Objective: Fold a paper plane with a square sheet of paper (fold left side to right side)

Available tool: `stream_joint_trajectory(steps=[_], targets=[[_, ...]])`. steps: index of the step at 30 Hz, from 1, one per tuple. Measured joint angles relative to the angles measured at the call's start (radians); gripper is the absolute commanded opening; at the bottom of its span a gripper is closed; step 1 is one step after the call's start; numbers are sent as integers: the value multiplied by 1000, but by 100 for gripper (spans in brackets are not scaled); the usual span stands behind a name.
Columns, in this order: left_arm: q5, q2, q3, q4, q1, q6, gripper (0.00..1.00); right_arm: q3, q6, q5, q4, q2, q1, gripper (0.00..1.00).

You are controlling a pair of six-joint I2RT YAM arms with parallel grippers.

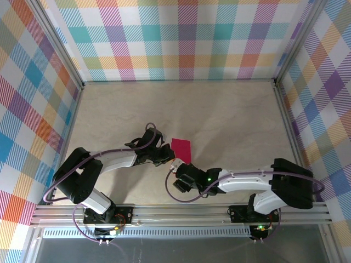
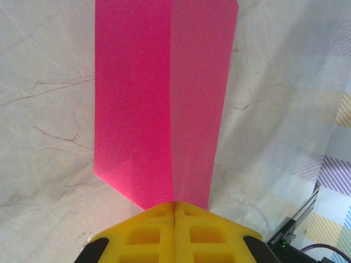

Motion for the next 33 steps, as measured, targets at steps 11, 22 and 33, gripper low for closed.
stream_joint_trajectory(steps=[11,22,33], targets=[[0,0,5,-14,0,0,3,68,-89,53,34,93,4,41],[-4,0,14,-29,2,19,28,68,-69,37,41,89,4,0],[-16,-119,43,-140,119,130,40,54,28,-259,55,37,-154,0]])
